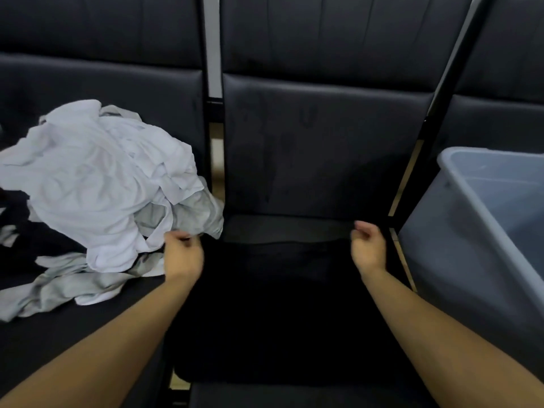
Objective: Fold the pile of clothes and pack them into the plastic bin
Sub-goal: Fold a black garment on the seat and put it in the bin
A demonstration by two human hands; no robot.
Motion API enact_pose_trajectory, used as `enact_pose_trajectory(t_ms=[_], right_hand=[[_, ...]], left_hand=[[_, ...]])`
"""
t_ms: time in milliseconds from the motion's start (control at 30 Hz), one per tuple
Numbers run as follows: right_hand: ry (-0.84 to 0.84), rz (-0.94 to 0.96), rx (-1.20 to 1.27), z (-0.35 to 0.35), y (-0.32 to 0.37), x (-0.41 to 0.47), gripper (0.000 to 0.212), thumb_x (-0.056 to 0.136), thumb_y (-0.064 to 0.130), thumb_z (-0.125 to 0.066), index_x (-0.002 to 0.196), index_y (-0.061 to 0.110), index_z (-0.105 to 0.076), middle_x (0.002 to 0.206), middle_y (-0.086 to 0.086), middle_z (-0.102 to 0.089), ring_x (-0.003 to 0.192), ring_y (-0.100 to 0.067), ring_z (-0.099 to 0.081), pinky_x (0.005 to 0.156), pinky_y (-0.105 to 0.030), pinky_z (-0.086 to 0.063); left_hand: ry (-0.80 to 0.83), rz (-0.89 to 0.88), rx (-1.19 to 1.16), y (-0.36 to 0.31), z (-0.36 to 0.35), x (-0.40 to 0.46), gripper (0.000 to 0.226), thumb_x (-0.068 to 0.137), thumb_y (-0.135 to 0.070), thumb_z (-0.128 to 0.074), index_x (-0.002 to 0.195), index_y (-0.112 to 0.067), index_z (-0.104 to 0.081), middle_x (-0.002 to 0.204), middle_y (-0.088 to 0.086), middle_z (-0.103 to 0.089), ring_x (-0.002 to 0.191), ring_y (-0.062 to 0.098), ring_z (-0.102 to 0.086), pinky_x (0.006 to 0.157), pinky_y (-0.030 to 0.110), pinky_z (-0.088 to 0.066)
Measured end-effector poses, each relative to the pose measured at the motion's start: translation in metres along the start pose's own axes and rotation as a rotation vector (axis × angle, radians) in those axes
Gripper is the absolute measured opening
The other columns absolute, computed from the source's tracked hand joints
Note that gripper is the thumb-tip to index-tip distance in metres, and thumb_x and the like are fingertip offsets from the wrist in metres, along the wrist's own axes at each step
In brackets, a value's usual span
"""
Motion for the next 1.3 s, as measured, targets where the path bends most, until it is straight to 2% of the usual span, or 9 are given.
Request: enact_pose_trajectory(t_ms=[133, 300, 500, 667, 800, 933, 1033, 1100, 1300], right_hand=[[0.585, 0.658, -0.457, -0.059, -0.002, -0.032, 0.030, 0.097, 0.002, -0.057, 0.120, 0.016, -0.070, 0.143, -0.007, -0.059, 0.139, -0.026, -0.048, 0.117, -0.029, -0.028], [1.038, 0.623, -1.056, -0.087, -0.007, -0.065, 0.056, 0.110, 0.036, -0.031, 0.162, 0.034, -0.009, 0.168, 0.013, 0.010, 0.155, -0.012, 0.010, 0.125, -0.039, -0.002], [0.842, 0.314, -1.234, -0.048, -0.015, -0.072, 0.066, 0.107, 0.052, -0.026, 0.161, 0.033, 0.007, 0.167, 0.008, 0.021, 0.156, -0.020, 0.011, 0.125, -0.045, -0.015], [0.632, 0.121, -1.274, -0.020, -0.004, -0.092, 0.076, 0.100, 0.057, -0.046, 0.157, 0.014, -0.022, 0.156, -0.012, -0.025, 0.141, -0.034, -0.031, 0.104, -0.044, -0.042], [0.401, -0.102, -0.930, 0.000, -0.005, -0.076, 0.079, 0.089, 0.062, -0.063, 0.144, 0.012, -0.037, 0.145, -0.013, -0.042, 0.132, -0.034, -0.045, 0.098, -0.044, -0.046], [0.340, -0.410, -0.714, 0.002, -0.017, -0.066, 0.100, 0.075, 0.067, -0.075, 0.145, 0.006, -0.038, 0.141, -0.013, -0.052, 0.127, -0.034, -0.052, 0.097, -0.043, -0.051], [0.412, -0.378, -0.780, -0.005, -0.024, -0.074, 0.063, 0.079, 0.060, -0.076, 0.115, 0.011, -0.060, 0.099, -0.004, -0.062, 0.092, -0.025, -0.062, 0.072, -0.032, -0.050], [0.442, -0.343, -0.773, -0.009, -0.028, -0.075, 0.046, 0.085, 0.054, -0.074, 0.103, 0.015, -0.057, 0.088, -0.002, -0.058, 0.083, -0.022, -0.059, 0.068, -0.030, -0.048], [0.403, -0.259, -0.567, -0.002, -0.050, -0.075, 0.062, 0.079, 0.065, -0.073, 0.116, 0.016, -0.069, 0.127, -0.007, -0.066, 0.119, -0.028, -0.062, 0.096, -0.031, -0.051]], left_hand=[[0.441, -0.488, 0.449, -0.010, -0.023, -0.075, 0.021, 0.092, -0.039, -0.065, 0.101, -0.025, -0.053, 0.079, -0.006, -0.066, 0.075, 0.016, -0.064, 0.071, 0.034, -0.050], [0.845, -0.646, 1.101, 0.020, -0.054, -0.138, 0.089, 0.085, -0.073, -0.050, 0.153, -0.026, -0.019, 0.151, 0.009, -0.024, 0.139, 0.030, -0.029, 0.112, 0.045, -0.035], [0.976, -0.645, 1.304, 0.017, -0.068, -0.126, 0.094, 0.090, -0.041, -0.064, 0.159, -0.028, -0.001, 0.166, 0.008, 0.009, 0.153, 0.031, 0.003, 0.123, 0.050, -0.008], [0.920, -0.773, 1.367, 0.000, -0.068, -0.095, 0.093, 0.083, -0.004, -0.065, 0.156, -0.033, -0.014, 0.165, 0.012, 0.016, 0.153, 0.029, 0.015, 0.124, 0.050, 0.004], [0.779, -0.625, 1.089, 0.006, -0.053, -0.080, 0.078, 0.080, -0.010, -0.065, 0.146, -0.034, -0.031, 0.158, 0.011, -0.008, 0.148, 0.034, -0.011, 0.121, 0.043, -0.018], [0.269, -0.116, 0.793, 0.018, -0.044, -0.072, 0.070, 0.086, -0.038, -0.069, 0.137, -0.005, -0.034, 0.139, 0.017, -0.037, 0.129, 0.035, -0.037, 0.109, 0.039, -0.032], [0.294, 0.110, 0.790, 0.029, -0.044, -0.072, 0.085, 0.089, -0.053, -0.066, 0.140, 0.006, -0.033, 0.138, 0.019, -0.044, 0.130, 0.034, -0.044, 0.106, 0.039, -0.038], [0.338, 0.113, 0.749, 0.030, -0.043, -0.074, 0.066, 0.088, -0.048, -0.069, 0.128, 0.000, -0.050, 0.127, 0.017, -0.057, 0.118, 0.032, -0.057, 0.088, 0.038, -0.049], [0.396, 0.096, 0.603, 0.027, -0.036, -0.073, 0.034, 0.092, -0.043, -0.066, 0.098, -0.010, -0.062, 0.105, 0.009, -0.066, 0.098, 0.027, -0.063, 0.077, 0.030, -0.046]])
Point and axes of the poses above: each hand's wrist, its own x-axis towards the middle knuckle, its own z-axis out of the back of the hand, y = z × x, the point moved 1 cm from there along x, towards the middle knuckle
